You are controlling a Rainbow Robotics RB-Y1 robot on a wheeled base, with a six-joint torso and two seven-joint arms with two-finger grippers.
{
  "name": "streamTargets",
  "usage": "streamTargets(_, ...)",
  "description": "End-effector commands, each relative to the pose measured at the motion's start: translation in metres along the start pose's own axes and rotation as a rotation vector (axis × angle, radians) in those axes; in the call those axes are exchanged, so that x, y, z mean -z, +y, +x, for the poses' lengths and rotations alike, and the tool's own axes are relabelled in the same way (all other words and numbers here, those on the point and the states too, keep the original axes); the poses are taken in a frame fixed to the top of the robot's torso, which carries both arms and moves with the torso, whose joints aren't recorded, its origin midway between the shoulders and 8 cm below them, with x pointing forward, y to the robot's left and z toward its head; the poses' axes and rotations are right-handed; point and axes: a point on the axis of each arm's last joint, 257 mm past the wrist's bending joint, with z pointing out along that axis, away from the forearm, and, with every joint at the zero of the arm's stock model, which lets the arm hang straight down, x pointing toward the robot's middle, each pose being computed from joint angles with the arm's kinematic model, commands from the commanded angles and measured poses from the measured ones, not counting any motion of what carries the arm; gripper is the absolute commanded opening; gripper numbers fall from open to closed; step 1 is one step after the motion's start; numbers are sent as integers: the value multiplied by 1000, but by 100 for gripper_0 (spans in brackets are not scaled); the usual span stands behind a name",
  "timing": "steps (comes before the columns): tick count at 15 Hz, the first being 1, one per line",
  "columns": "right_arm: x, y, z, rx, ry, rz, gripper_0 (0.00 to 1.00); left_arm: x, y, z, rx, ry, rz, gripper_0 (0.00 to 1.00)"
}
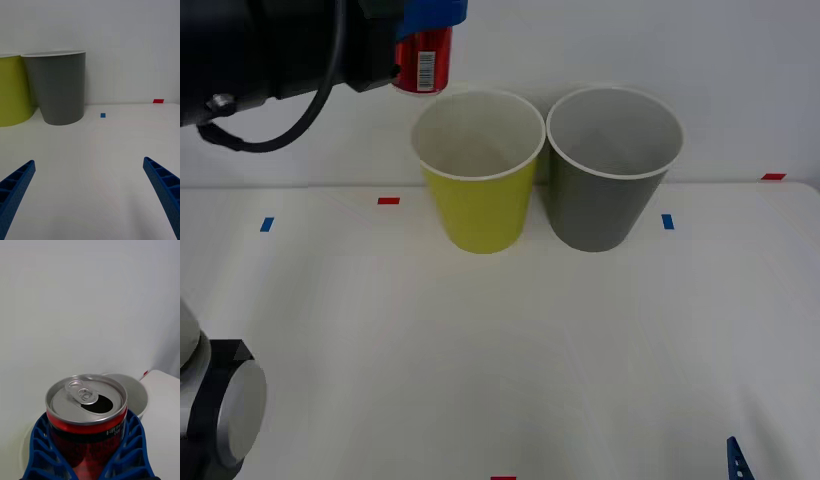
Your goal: Put cans in the gray bin and PET bottles in the light green bin.
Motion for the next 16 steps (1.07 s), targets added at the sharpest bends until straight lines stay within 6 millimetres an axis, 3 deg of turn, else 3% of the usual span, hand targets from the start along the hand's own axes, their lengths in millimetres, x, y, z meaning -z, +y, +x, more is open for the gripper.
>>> streamTargets(1,0,0,0,0,0,0,100,-36,-6,-7,63,-16,49,0)
streamTargets(8,0,0,0,0,0,0,100,-127,-19,-17,58,-55,83,0)
streamTargets(16,0,0,0,0,0,0,100,-196,-37,-23,35,-125,95,0)
